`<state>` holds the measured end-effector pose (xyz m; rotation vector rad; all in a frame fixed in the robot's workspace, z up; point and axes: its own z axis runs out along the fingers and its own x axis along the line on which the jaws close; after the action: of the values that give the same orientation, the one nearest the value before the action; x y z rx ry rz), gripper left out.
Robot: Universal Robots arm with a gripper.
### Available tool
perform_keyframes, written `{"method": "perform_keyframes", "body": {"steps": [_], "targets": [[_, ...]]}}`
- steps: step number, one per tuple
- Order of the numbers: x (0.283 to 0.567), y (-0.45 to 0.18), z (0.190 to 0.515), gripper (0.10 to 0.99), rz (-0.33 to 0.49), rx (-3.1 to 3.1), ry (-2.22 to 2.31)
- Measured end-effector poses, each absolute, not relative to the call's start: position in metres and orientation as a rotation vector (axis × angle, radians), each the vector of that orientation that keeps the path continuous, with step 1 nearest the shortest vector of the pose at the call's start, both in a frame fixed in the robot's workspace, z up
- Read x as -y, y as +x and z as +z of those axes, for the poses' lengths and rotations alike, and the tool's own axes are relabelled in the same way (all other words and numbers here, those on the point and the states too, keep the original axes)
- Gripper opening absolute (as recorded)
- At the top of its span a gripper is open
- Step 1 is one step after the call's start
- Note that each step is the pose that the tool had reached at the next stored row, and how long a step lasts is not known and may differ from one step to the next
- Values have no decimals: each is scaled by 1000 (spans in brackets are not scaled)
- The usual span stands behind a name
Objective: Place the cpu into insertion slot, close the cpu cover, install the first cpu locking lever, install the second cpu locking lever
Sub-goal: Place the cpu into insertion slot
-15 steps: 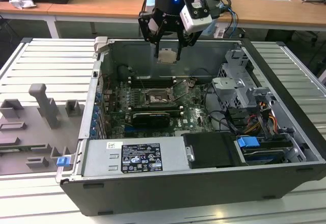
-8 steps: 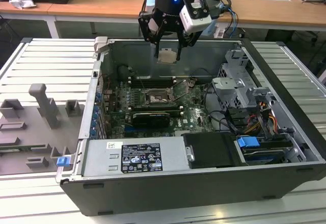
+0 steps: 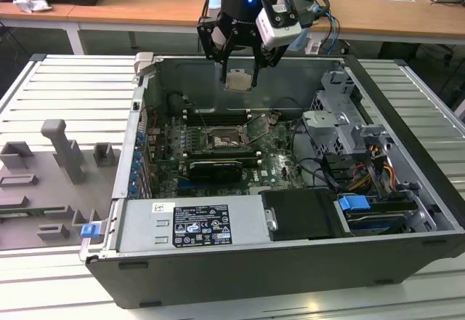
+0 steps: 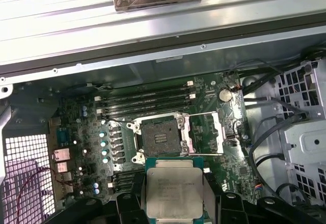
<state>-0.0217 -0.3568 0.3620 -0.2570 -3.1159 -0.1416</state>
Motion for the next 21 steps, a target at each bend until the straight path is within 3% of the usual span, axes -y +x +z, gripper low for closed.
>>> {"method": "perform_keyframes", "body": {"steps": [21], "targets": [[357,-22,362,537,-143,3098,-463]]}}
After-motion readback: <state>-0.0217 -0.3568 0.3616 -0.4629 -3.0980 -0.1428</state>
